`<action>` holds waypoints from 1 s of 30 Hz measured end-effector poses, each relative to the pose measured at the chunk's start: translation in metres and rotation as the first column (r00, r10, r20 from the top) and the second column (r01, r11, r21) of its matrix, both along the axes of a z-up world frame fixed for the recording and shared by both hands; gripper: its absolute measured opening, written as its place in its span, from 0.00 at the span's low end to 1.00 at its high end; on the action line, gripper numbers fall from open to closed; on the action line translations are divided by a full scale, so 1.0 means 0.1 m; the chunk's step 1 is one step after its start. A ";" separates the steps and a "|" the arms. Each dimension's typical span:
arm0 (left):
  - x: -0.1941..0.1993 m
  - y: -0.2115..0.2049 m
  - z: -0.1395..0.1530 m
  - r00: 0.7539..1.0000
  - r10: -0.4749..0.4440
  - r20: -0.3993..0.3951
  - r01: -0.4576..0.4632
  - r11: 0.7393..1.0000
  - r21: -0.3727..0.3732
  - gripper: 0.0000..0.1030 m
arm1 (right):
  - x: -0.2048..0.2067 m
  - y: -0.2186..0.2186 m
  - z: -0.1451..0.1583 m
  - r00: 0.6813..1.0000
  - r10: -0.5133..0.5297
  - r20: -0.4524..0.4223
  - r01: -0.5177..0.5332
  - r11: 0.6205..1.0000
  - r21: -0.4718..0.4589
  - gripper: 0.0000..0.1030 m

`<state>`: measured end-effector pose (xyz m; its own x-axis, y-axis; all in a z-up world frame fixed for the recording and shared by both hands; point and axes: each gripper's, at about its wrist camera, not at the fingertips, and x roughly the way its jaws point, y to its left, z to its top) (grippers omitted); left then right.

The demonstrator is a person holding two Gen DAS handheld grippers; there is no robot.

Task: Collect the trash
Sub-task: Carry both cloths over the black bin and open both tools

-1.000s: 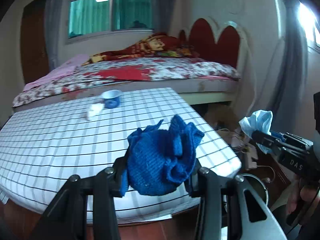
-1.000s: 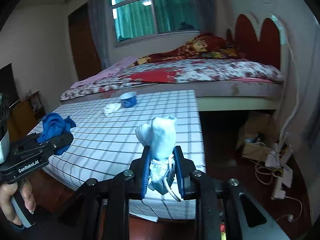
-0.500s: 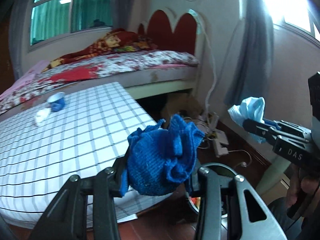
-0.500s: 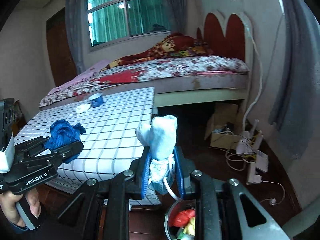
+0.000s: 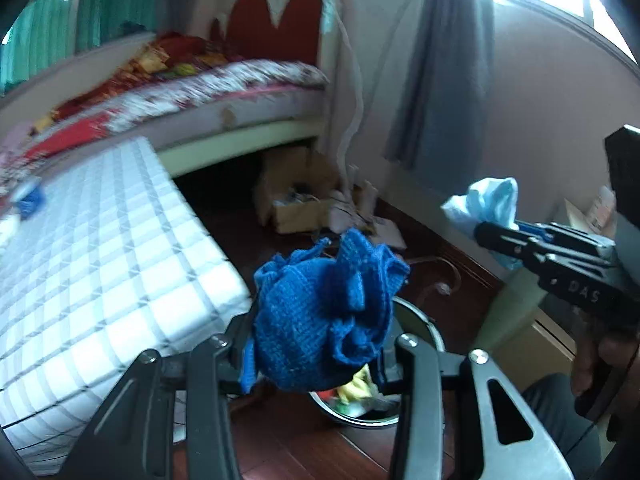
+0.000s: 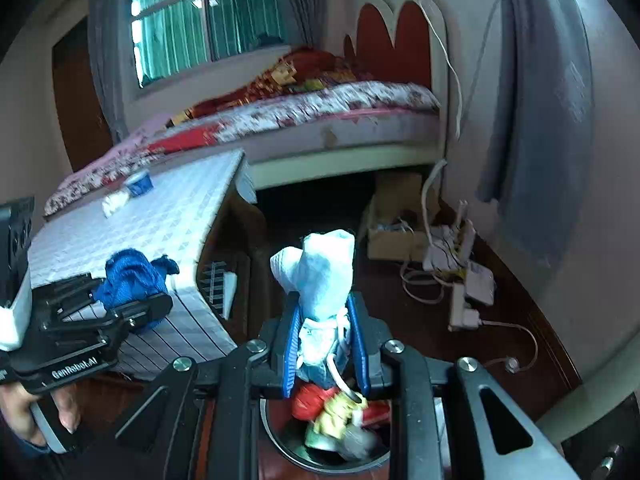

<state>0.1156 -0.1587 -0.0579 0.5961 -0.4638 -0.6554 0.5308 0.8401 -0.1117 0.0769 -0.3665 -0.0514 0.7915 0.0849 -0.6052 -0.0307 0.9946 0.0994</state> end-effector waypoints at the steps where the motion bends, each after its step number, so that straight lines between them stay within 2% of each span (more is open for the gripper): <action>1: 0.02 -0.03 -0.04 1.000 -0.011 -0.006 0.011 1.000 0.002 0.42 | -0.01 -0.04 -0.05 1.000 -0.003 -0.009 0.003 1.000 0.002 0.24; 4: 0.06 -0.20 -0.23 0.998 -0.044 -0.043 0.046 0.998 0.038 0.42 | 0.00 -0.16 -0.24 0.999 -0.011 -0.047 0.011 1.000 0.006 0.24; 15: 0.19 -0.54 -0.71 0.986 -0.063 -0.155 0.073 0.995 0.061 0.42 | 0.19 -0.28 -0.89 0.976 -0.007 -0.217 0.007 1.000 -0.003 0.24; 30: 0.28 -0.69 -0.96 0.969 -0.089 -0.230 0.109 0.991 0.076 0.43 | 0.37 -0.19 -1.27 0.943 0.074 -0.325 -0.084 0.996 -0.015 0.24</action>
<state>0.1433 -0.2276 -0.1539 0.3826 -0.4477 -0.8081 0.5812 0.7966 -0.1662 0.1138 -0.3855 -0.1784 0.5440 0.1184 -0.8307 -0.0799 0.9928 0.0891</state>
